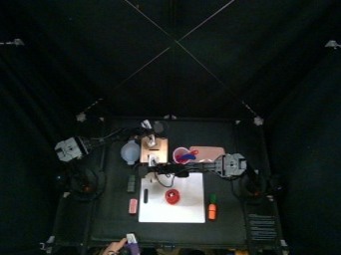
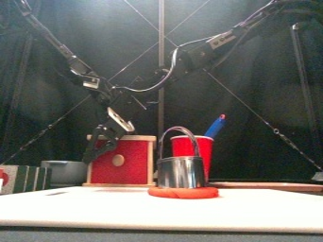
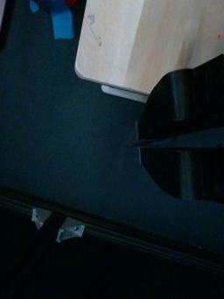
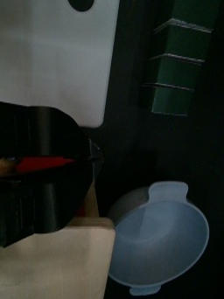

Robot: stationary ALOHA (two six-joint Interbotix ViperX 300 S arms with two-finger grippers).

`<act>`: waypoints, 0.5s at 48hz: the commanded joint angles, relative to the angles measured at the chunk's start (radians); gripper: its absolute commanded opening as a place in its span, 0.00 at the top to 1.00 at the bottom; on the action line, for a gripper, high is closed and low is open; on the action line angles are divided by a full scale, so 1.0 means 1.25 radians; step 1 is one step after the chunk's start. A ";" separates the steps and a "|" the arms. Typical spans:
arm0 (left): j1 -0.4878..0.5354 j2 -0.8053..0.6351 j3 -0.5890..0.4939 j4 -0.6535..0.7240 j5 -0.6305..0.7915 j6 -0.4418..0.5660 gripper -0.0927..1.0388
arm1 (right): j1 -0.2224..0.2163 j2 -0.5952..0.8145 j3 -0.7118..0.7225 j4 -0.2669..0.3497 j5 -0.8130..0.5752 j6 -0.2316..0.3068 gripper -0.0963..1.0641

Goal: Get the cutter from the drawer then cut the dough then place the extra dough in the bowl
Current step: Cut the dough

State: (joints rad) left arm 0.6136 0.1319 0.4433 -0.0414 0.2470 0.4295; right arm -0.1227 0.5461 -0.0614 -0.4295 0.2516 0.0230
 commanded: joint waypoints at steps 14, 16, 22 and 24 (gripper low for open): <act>-0.001 -0.093 -0.007 -0.047 -0.117 -0.002 0.48 | 0.056 -0.225 0.114 0.131 -0.091 0.001 0.68; -0.004 -0.106 -0.002 -0.052 -0.124 -0.002 0.48 | 0.061 -0.260 0.160 0.151 -0.124 0.000 0.68; -0.033 -0.148 0.027 -0.080 -0.148 -0.002 0.48 | 0.056 -0.355 0.308 0.188 -0.231 0.001 0.68; -0.056 -0.166 0.043 -0.096 -0.160 -0.002 0.48 | 0.055 -0.383 0.357 0.194 -0.276 -0.001 0.68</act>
State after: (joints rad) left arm 0.5890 -0.0215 0.4878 -0.1350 0.0752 0.4249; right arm -0.0445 0.1810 0.2823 -0.2071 0.0077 0.0215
